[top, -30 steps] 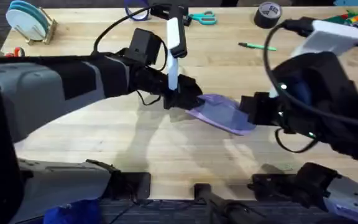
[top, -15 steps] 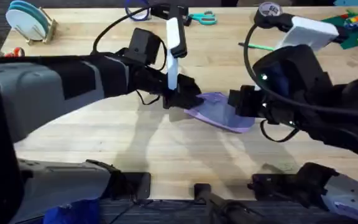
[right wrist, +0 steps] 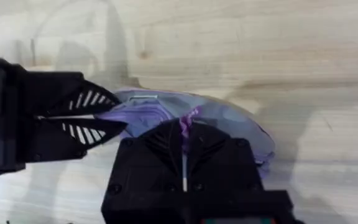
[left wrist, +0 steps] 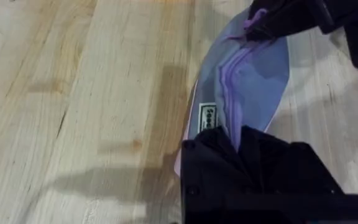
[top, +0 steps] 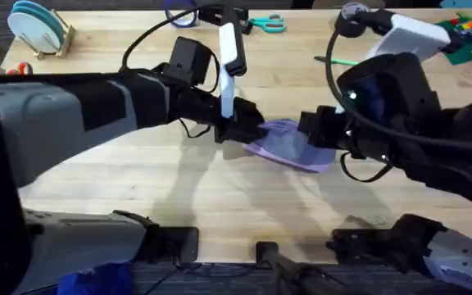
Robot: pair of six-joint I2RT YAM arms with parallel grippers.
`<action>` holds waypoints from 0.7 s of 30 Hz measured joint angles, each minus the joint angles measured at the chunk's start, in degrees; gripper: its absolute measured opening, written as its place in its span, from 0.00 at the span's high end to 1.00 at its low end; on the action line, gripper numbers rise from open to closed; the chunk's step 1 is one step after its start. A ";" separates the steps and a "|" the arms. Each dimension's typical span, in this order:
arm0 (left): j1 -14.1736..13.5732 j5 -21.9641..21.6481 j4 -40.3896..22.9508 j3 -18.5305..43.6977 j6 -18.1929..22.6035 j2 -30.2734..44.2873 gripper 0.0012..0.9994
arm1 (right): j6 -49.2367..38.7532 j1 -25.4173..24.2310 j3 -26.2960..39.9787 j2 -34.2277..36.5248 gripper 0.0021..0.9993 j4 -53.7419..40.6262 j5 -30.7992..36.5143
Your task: Unzip the bag, pick up the pens from the table one at a time and place them inside, then zip the bag closed.
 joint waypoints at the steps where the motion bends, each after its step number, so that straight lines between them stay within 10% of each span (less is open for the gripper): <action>1: 0.01 0.00 0.00 0.00 0.01 0.00 0.96 | 0.02 -0.28 0.00 0.00 0.97 0.44 0.00; 21: 0.06 0.37 0.22 0.00 -0.02 -0.02 0.96 | -0.87 -6.68 1.07 0.00 0.97 1.69 -2.75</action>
